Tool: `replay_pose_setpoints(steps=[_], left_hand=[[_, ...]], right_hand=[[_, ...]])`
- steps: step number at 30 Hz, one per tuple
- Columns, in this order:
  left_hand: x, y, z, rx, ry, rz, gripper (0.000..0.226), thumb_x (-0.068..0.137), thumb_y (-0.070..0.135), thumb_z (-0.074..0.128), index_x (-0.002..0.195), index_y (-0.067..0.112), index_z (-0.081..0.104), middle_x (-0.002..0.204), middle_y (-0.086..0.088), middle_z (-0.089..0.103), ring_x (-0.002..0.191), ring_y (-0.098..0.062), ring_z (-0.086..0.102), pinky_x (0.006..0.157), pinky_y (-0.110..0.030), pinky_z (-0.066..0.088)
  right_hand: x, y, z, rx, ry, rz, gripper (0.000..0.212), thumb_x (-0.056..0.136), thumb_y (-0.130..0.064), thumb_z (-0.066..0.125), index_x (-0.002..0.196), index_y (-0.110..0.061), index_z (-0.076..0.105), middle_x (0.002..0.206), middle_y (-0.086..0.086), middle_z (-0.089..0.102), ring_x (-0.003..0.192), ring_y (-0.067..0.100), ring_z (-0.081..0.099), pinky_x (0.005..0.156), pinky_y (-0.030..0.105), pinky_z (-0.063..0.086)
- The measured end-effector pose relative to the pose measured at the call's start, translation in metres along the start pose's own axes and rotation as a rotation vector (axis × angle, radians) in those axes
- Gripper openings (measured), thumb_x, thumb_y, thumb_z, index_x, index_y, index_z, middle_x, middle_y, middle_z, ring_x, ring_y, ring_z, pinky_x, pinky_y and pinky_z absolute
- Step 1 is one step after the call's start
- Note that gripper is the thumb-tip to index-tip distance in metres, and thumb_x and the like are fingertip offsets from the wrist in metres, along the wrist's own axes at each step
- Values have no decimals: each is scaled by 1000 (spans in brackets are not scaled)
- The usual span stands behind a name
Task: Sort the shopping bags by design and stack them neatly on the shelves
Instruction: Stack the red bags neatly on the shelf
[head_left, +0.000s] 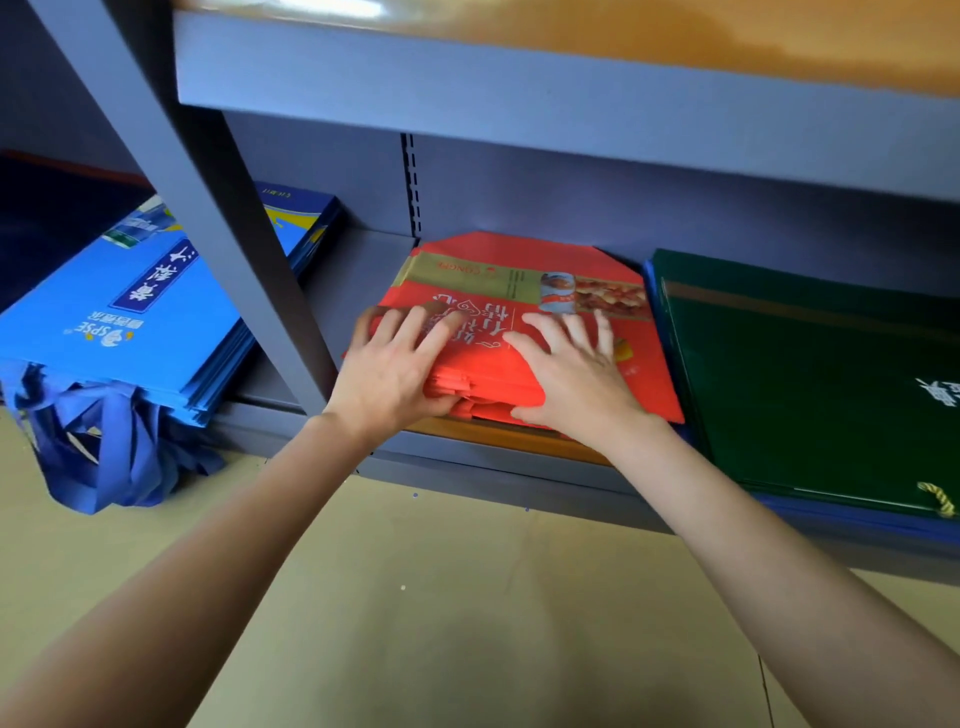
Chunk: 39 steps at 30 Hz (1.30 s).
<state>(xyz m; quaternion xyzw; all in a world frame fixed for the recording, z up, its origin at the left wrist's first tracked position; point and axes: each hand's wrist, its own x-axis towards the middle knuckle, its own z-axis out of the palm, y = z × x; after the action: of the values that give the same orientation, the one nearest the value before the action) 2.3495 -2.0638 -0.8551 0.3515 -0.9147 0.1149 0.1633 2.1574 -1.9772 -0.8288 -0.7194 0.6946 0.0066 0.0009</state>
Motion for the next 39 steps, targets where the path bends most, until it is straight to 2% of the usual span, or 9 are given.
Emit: replay_pose_setpoints(steps=[5, 7, 10, 17, 24, 29, 32, 36, 39], left_hand=[[9, -7, -17, -221, -345, -7, 94, 61, 67, 67, 141, 25, 38, 134, -5, 46, 124, -31, 40, 102, -46, 33], [16, -9, -24, -309, -377, -40, 93, 61, 72, 61, 140, 28, 39, 137, -3, 43, 127, -29, 36, 104, -44, 31], [24, -10, -23, -331, -394, -86, 74, 74, 53, 68, 139, 29, 41, 139, -3, 42, 127, -26, 35, 106, -41, 30], [30, -17, -24, -430, -516, -110, 71, 75, 48, 70, 138, 32, 42, 139, -4, 42, 129, -26, 34, 107, -43, 31], [24, 10, -18, -93, -312, -201, 63, 79, 48, 66, 135, 28, 45, 132, 0, 48, 123, -25, 40, 98, -40, 32], [11, 11, -9, 24, -111, -156, 59, 47, 36, 87, 97, 13, 68, 85, -6, 65, 78, -31, 61, 69, -36, 49], [1, 11, -2, 82, -122, -77, 61, 44, 40, 87, 94, 11, 68, 84, -6, 64, 74, -29, 61, 66, -34, 49], [4, 6, -1, 113, -196, 118, 73, 51, 44, 87, 110, 7, 64, 102, -11, 63, 88, -33, 61, 73, -41, 51], [16, 3, -6, 81, -457, 145, 79, 82, 56, 58, 144, 19, 28, 139, -6, 34, 127, -28, 34, 104, -44, 31]], right_hand=[[7, 7, -15, 47, 131, -15, 50, 81, -42, 66, 127, -27, 54, 142, -5, 39, 135, 23, 21, 112, 54, -2], [9, 7, -20, 41, 126, -15, 47, 81, -42, 66, 125, -28, 56, 141, -6, 39, 134, 23, 21, 112, 53, -3], [12, 7, -25, 26, 115, -14, 46, 81, -42, 66, 124, -29, 57, 142, -6, 38, 134, 22, 20, 112, 55, -4], [11, 5, -21, -12, 101, -36, 40, 82, -32, 66, 121, -25, 58, 138, -3, 43, 134, 23, 23, 112, 58, -2], [16, 2, -19, -55, 174, -32, 39, 80, -27, 68, 118, -22, 61, 131, -2, 49, 130, 26, 28, 111, 58, -1], [15, 0, -19, -92, 164, -43, 46, 80, -31, 69, 122, -19, 56, 132, 0, 46, 131, 26, 27, 110, 58, -3], [5, -3, -4, -43, 29, -16, 65, 79, -43, 67, 134, -22, 40, 141, 3, 35, 134, 26, 22, 111, 57, 0], [-3, 4, 14, 72, -68, 18, 78, 78, -54, 64, 141, -26, 27, 146, 4, 25, 135, 27, 17, 112, 56, 9], [-2, 7, 20, 102, -60, -6, 79, 78, -59, 61, 141, -24, 28, 147, 2, 24, 135, 25, 17, 112, 52, 12]])
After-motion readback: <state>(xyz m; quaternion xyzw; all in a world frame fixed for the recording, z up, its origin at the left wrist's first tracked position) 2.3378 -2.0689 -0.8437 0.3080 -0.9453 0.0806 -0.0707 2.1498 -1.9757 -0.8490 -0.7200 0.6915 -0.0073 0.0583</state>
